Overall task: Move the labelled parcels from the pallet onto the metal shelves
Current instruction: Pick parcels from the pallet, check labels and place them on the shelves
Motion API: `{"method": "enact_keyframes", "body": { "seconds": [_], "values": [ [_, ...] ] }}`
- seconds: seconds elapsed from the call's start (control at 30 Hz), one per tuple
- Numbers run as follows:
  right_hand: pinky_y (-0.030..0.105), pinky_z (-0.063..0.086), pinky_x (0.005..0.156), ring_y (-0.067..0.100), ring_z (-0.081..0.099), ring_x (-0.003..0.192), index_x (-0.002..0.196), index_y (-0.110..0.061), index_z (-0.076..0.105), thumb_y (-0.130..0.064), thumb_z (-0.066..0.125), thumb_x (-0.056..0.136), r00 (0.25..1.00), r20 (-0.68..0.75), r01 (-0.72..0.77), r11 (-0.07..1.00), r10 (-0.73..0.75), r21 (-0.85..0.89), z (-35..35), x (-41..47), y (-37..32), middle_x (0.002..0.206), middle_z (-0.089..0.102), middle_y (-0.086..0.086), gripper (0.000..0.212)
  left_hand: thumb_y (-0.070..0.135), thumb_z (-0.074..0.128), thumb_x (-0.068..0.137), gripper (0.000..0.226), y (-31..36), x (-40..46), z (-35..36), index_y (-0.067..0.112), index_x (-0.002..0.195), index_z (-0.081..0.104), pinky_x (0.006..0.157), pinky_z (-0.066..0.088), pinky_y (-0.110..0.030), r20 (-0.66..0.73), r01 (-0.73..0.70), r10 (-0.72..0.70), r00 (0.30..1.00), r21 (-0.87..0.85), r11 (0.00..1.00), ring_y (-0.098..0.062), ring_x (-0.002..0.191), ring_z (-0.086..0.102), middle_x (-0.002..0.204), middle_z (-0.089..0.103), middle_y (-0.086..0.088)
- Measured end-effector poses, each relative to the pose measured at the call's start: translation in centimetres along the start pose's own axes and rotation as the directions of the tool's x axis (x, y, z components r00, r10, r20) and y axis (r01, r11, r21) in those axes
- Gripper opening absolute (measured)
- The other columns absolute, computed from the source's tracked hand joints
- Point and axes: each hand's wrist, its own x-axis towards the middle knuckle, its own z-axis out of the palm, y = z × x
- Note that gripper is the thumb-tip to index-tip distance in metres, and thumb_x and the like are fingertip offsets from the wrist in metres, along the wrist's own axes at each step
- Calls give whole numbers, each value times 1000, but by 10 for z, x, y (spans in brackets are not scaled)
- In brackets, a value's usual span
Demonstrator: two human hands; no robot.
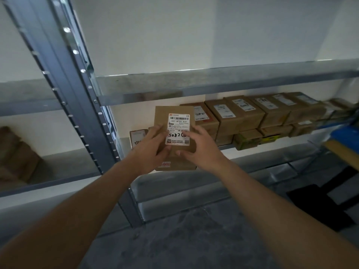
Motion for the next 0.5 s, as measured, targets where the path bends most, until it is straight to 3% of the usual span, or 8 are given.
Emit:
{"method": "enact_keyframes", "body": {
  "seconds": [0.1,0.23,0.5],
  "values": [
    [40,29,122,14,27,149,151,-21,45,-36,83,82,999,-40,-28,1000,28,-4,-8,-13,-7,162,23,-6,81,46,48,104,65,3,2,-1,20,160,29,123,31,-46,21,-54,54,998,-1,999,-26,152,25,170,10,2],
    [26,22,117,13,23,149,152,-19,45,-31,85,81,989,-118,-94,995,90,-31,-22,-33,-18,163,20,-5,82,45,50,103,65,16,5,-5,19,159,31,124,27,-47,17,-161,161,987,-5,987,-27,153,22,170,10,0],
    [33,26,122,20,24,150,151,-15,44,-30,89,76,915,-337,-257,964,220,-68,-53,-89,-28,165,18,4,90,43,54,103,66,58,17,2,18,160,31,123,22,-34,36,-413,416,909,-72,908,-21,154,19,170,5,4]
  ]
}}
